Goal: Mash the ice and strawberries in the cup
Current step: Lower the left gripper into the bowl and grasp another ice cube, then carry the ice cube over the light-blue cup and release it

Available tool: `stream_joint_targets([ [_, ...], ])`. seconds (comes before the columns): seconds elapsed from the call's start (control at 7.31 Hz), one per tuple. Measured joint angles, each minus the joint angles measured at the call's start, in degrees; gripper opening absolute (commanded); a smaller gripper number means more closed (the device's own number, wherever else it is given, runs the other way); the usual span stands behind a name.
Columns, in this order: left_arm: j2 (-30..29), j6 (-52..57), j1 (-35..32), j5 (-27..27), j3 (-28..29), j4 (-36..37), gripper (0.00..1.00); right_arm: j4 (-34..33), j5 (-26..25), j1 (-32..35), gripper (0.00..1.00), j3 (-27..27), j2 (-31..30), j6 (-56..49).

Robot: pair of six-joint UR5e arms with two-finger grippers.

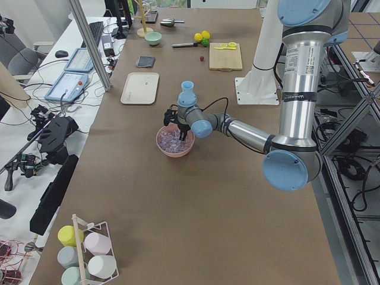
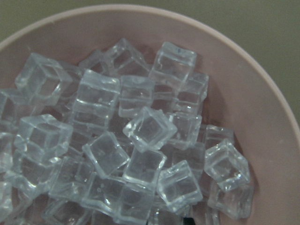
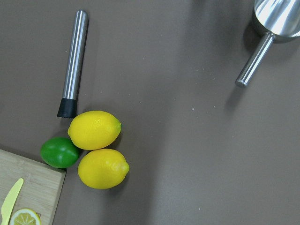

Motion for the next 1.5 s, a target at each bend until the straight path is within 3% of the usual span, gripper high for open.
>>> stream_joint_targets([
  [0.55,0.2,0.0,-0.6,-0.5,-1.7,0.1,0.00,0.0,0.0,0.0,1.00,1.3,-1.6,0.0],
  [0.96,-0.9,0.4,-4.2,-4.1,-2.6,0.3,0.00,0.0,0.0,0.0,1.00,1.3,-1.7,0.0],
  [1.23,-6.9,-2.6,-4.3,-4.4,-2.4,2.6,0.00,0.0,0.1,0.0,1.00,1.3,-1.6,0.0],
  [1.5,-16.3,-12.4,-1.1,-3.8,-2.0,6.9,0.00,0.0,0.1,-0.1,1.00,1.3,-1.4,0.1],
])
